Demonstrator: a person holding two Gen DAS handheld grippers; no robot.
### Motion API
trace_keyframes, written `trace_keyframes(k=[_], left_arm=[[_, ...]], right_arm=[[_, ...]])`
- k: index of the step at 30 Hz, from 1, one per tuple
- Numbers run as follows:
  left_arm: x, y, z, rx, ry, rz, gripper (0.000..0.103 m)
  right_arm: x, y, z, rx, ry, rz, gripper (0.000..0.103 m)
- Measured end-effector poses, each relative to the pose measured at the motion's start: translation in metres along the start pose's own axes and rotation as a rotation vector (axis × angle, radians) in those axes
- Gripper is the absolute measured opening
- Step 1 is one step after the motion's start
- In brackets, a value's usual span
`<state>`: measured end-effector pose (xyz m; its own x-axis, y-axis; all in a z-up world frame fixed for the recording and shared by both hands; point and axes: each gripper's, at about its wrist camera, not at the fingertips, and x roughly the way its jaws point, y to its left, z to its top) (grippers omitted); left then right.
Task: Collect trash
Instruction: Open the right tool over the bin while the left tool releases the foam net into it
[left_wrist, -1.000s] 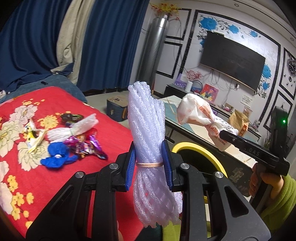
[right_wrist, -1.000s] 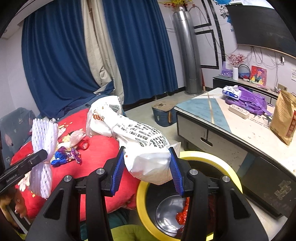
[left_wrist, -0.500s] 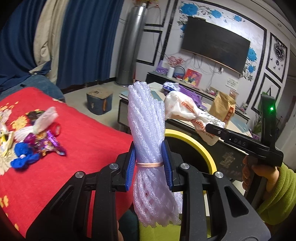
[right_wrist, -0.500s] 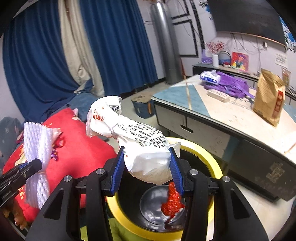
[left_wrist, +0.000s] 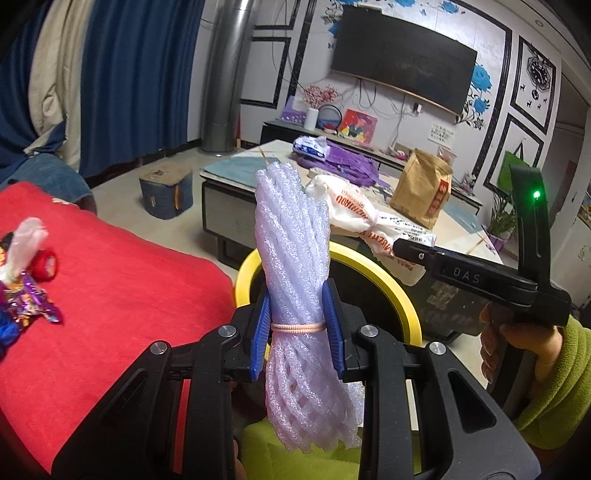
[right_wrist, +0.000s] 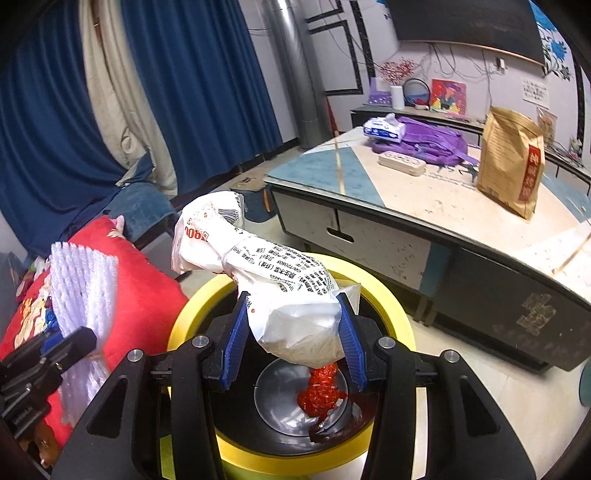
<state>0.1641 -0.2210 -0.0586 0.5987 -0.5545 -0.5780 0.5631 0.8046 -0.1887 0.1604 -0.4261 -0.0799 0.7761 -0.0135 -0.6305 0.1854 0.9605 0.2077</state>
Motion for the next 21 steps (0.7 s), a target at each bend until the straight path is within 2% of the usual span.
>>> trace_keyframes(k=[10, 21], left_arm=[[0.035, -0.002, -0.003, 0.012, 0.066, -0.053, 0.021], [0.050, 0.000, -0.005, -0.007, 0.101, -0.066, 0.021]], right_arm=[[0.002, -0.005, 0.000, 0.020, 0.016, -0.017, 0.045], [0.010, -0.007, -0.001, 0.033, 0.044, -0.020, 0.048]])
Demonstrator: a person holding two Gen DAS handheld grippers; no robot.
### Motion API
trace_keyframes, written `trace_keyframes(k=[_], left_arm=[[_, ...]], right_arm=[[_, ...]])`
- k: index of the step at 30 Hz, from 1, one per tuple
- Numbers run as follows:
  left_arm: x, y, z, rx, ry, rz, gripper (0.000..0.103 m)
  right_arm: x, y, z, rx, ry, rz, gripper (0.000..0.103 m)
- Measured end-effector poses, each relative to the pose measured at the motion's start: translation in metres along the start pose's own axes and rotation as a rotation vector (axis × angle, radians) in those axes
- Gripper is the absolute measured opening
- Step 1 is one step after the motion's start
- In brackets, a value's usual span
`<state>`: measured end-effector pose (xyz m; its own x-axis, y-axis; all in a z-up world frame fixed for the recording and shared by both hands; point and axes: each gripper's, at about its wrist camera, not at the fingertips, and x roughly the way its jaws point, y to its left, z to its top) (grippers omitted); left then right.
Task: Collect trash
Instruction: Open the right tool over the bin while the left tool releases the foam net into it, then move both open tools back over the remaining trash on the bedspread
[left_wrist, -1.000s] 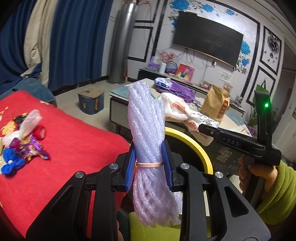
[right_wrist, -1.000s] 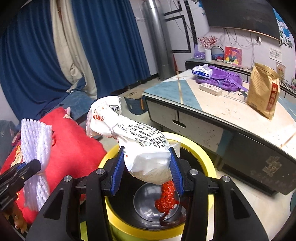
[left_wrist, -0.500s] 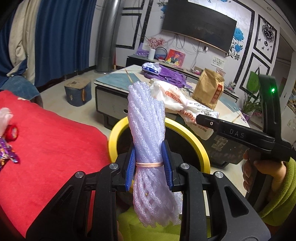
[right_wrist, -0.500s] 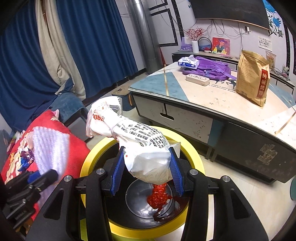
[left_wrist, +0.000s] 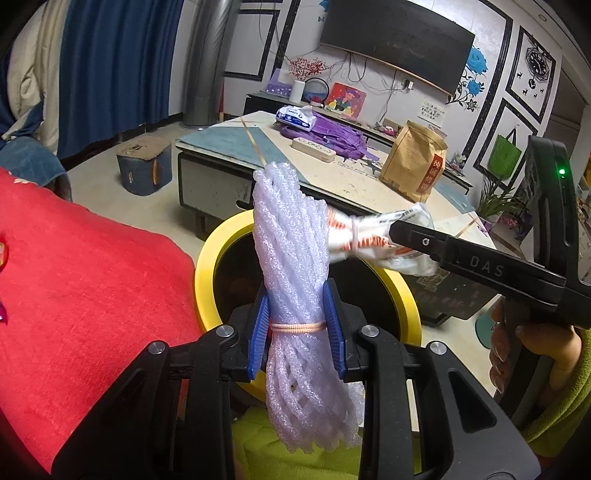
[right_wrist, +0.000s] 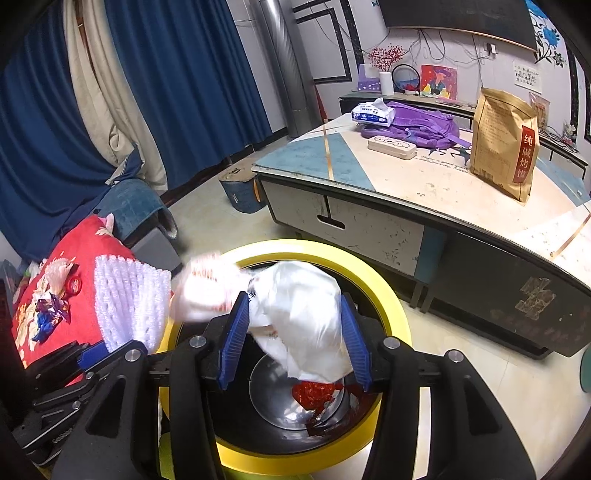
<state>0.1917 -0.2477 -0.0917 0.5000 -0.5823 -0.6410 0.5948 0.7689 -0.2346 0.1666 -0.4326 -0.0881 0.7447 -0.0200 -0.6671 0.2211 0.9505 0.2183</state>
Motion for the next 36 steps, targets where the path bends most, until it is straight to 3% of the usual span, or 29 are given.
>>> trace_keyframes(k=[4, 6, 8, 12, 19, 36], left_arm=[[0.004, -0.002, 0.002, 0.000, 0.005, -0.010, 0.022], [0.005, -0.003, 0.002, 0.002, 0.007, -0.015, 0.026], [0.006, -0.003, 0.003, -0.003, 0.003, -0.017, 0.046], [0.002, 0.000, 0.002, -0.016, -0.005, -0.008, 0.059], [-0.013, 0.009, 0.005, -0.051, -0.037, 0.037, 0.092], [-0.064, 0.038, 0.009, -0.137, -0.120, 0.154, 0.092]], right_arm=[[-0.001, -0.001, 0.000, 0.007, -0.008, -0.005, 0.050], [-0.002, -0.003, 0.001, 0.014, -0.013, -0.006, 0.050], [-0.004, -0.006, 0.001, 0.027, -0.019, -0.011, 0.056], [-0.009, -0.010, 0.003, 0.044, -0.043, -0.024, 0.061], [-0.011, -0.005, 0.003, 0.028, -0.060, -0.034, 0.072], [-0.037, 0.038, 0.000, -0.085, -0.177, 0.034, 0.084]])
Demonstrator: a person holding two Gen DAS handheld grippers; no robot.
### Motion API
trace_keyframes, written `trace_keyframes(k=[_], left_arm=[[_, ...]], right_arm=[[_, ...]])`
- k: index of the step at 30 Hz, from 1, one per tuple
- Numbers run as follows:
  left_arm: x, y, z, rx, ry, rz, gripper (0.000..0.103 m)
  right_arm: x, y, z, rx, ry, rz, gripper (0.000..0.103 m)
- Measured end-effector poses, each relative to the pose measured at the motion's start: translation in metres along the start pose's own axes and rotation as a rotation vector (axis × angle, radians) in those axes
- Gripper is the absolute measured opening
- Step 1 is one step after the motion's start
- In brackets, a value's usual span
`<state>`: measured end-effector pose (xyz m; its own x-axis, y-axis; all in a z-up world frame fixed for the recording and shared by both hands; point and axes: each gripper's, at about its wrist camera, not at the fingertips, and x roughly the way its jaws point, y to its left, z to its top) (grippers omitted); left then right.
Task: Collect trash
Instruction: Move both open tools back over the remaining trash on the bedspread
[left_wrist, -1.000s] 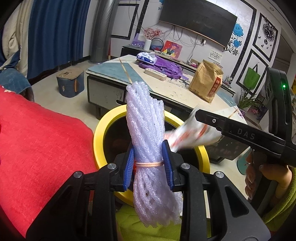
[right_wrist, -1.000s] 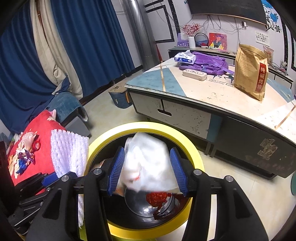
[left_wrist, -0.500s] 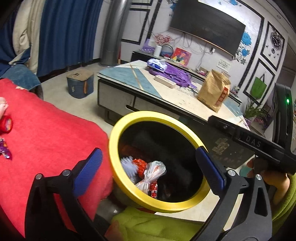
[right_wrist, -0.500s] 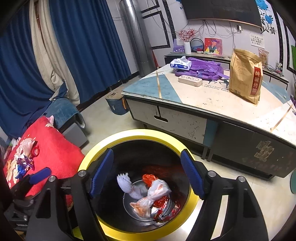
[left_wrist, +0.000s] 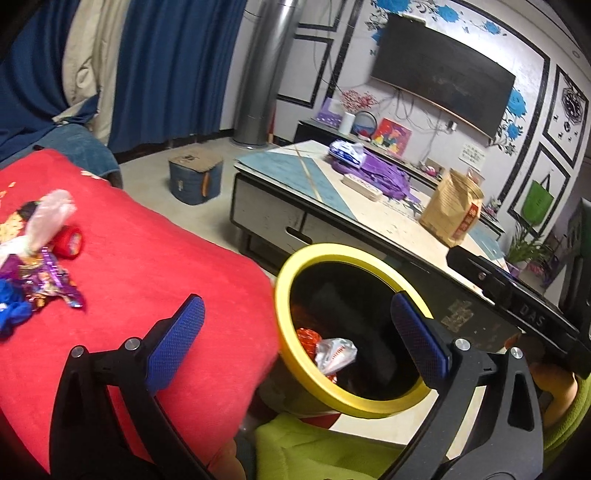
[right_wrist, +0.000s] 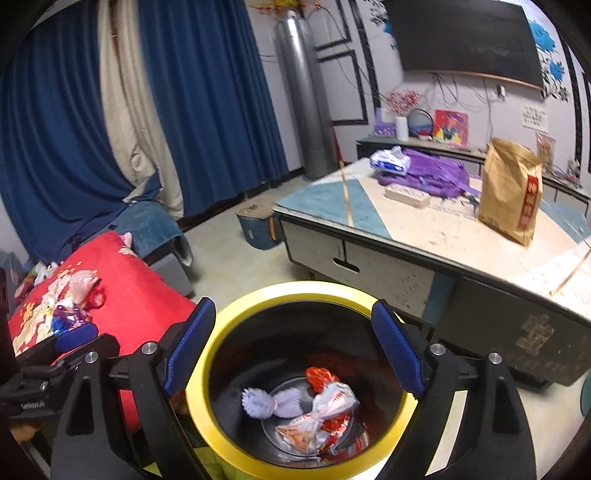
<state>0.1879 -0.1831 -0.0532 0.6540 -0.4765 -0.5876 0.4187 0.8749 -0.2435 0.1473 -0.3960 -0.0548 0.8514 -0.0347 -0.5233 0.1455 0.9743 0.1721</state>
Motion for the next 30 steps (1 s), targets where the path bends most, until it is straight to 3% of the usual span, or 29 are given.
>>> trace_keyframes(k=[15, 30], left_arm=[[-0.041, 0.035, 0.002, -0.049, -0.086, 0.114, 0.092], [-0.080, 0.078, 0.010, -0.117, -0.179, 0.221, 0.092]], right_arm=[[-0.013, 0.044, -0.002, -0.102, -0.037, 0.088, 0.086], [-0.023, 0.107, -0.008, -0.224, -0.043, 0.230, 0.087]])
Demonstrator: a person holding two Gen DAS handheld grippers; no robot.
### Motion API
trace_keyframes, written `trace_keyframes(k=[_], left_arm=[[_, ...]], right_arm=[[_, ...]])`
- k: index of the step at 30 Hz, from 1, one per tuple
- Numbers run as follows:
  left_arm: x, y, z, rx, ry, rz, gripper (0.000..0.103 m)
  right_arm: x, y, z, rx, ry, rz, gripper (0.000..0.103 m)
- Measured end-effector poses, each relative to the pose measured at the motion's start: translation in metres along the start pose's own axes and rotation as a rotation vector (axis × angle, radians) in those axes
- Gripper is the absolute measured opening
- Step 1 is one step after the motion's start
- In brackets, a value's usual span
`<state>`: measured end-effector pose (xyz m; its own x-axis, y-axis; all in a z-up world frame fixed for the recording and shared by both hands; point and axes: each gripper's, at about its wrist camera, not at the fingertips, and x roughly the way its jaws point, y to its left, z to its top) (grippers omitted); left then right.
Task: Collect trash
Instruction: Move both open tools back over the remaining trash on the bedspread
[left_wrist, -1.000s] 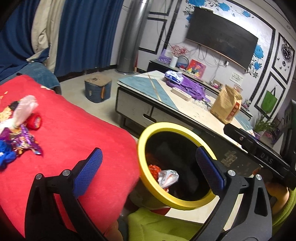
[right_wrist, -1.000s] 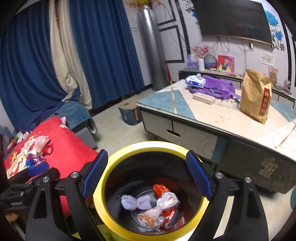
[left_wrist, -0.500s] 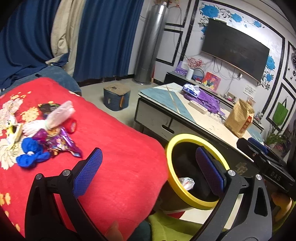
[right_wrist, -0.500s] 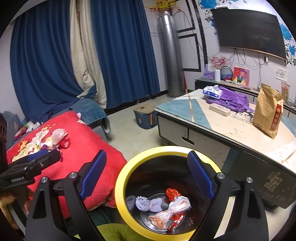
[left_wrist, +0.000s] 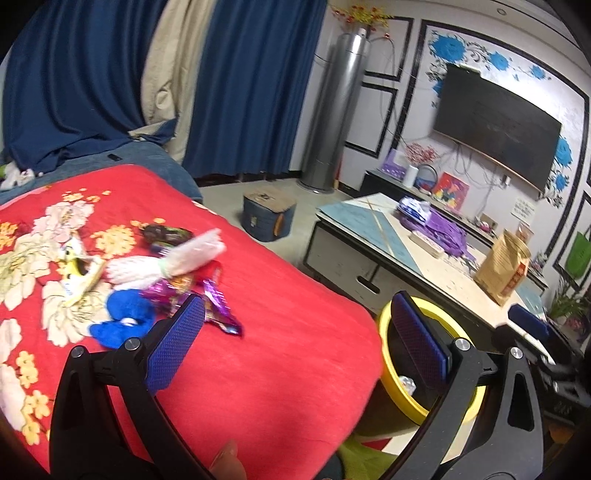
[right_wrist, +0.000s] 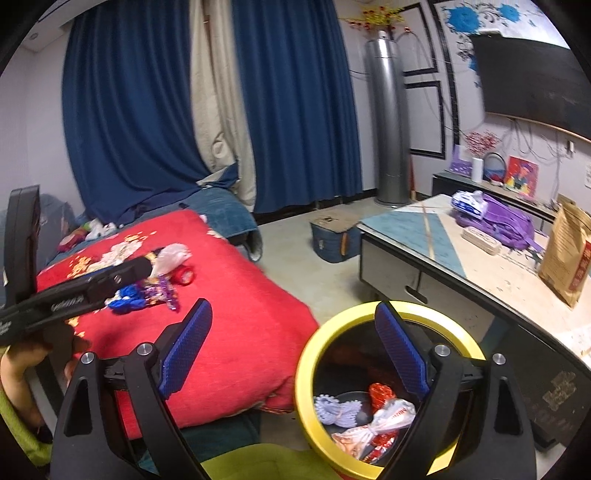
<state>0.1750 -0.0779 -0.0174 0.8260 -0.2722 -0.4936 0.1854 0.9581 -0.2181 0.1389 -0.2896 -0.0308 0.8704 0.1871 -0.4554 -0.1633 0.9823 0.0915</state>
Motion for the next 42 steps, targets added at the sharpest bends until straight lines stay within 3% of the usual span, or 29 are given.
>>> trace_keyframes(k=[10, 30, 42], left_arm=[[-0.015, 0.043, 0.012, -0.061, -0.051, 0.090, 0.092], [-0.031, 0.145, 0.024, -0.230, -0.075, 0.276, 0.092], [-0.031, 0.195, 0.019, -0.331, -0.069, 0.311, 0.091]], right_arm=[[0.012, 0.049, 0.003, -0.107, 0.029, 0.098, 0.087], [0.066, 0.147, 0.011, -0.303, 0.098, 0.279, 0.087], [0.133, 0.194, 0.018, -0.342, 0.164, 0.330, 0.072]])
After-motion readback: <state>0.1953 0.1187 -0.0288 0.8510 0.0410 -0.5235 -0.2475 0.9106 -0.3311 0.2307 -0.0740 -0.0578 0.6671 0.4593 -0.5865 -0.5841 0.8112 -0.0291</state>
